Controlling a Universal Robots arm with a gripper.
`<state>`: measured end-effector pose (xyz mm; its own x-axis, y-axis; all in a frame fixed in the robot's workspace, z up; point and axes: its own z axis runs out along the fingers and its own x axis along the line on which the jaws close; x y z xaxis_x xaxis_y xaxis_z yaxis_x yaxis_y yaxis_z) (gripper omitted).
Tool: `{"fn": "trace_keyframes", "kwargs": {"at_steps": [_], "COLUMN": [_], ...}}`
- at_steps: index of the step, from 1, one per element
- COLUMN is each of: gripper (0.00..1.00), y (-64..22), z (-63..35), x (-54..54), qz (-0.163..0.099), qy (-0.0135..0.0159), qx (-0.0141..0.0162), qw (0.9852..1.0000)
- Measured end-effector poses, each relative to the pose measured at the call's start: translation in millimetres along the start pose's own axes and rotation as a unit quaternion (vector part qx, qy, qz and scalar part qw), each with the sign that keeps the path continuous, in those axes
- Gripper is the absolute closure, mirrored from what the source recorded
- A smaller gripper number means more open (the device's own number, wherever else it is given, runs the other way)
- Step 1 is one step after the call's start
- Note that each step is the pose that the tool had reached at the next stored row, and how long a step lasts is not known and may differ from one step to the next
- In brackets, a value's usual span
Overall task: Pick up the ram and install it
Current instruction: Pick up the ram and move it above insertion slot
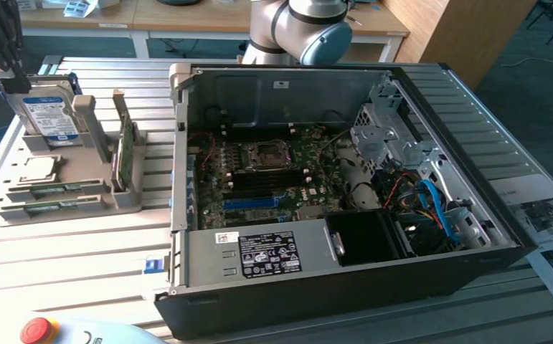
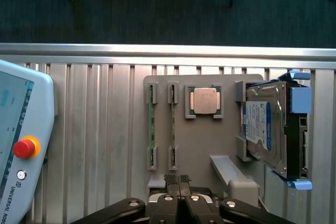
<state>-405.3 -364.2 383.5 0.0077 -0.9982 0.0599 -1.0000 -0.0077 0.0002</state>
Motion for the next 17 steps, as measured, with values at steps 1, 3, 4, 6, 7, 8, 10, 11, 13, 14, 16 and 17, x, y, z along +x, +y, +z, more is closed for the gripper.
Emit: {"fn": "trace_keyframes", "kwargs": {"at_steps": [1,3,4,6,7,8,10,11,13,14,16,17], "gripper": [0.9,0.9,0.9,0.9,0.9,0.9,0.9,0.9,0.9,0.9,0.9,0.9], "y": [0.1,0.5,0.8,1.2,1.2,1.4,2.0,2.5,2.7,2.7,2.7,2.8], "z": [1.6,4.4,6.1,8.8,10.0,11.3,14.6,16.2,17.7,17.7,17.7,17.8], "x": [0.0,0.1,0.1,0.2,0.2,0.1,0.0,-0.1,-0.1,-0.1,-0.1,-0.1], "qz": [0.0,0.0,0.0,0.0,0.0,0.0,0.0,0.0,0.0,0.0,0.0,0.0], "qy": [0.0,0.0,-0.0001,0.0,0.0,0.0,0.0,0.0,0.0,0.0,0.0,0.0], "qx": [0.0001,0.0002,0.0002,0.0002,0.0003,0.0002,0.0003,0.0002,0.0002,0.0001,0.0001,0.0002], "qw": [1.0,1.0,1.0,1.0,1.0,1.0,1.0,1.0,1.0,1.0,1.0,1.0]}}
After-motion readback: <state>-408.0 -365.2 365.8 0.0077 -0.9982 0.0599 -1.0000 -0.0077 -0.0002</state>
